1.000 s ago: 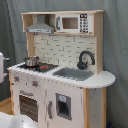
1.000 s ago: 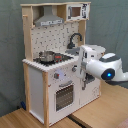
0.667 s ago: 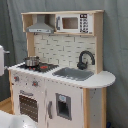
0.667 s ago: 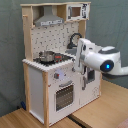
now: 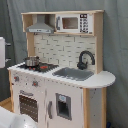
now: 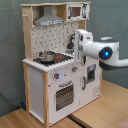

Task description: Play with the kitchen

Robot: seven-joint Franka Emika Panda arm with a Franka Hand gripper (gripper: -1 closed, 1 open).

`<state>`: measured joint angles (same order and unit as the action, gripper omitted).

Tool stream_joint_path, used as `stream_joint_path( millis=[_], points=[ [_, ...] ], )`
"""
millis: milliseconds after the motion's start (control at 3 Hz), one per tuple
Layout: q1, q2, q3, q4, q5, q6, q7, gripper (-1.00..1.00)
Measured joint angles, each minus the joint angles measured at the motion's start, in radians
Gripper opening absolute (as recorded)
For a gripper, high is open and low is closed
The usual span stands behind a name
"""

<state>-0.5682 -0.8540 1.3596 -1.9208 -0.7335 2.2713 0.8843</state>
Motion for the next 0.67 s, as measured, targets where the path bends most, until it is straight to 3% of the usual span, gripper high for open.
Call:
stream_joint_path(
  millis=[667],
  points=[
    [-0.041, 0.099, -0.006, 0.077, 0.013, 0.0, -0.204, 1.0]
  ],
)
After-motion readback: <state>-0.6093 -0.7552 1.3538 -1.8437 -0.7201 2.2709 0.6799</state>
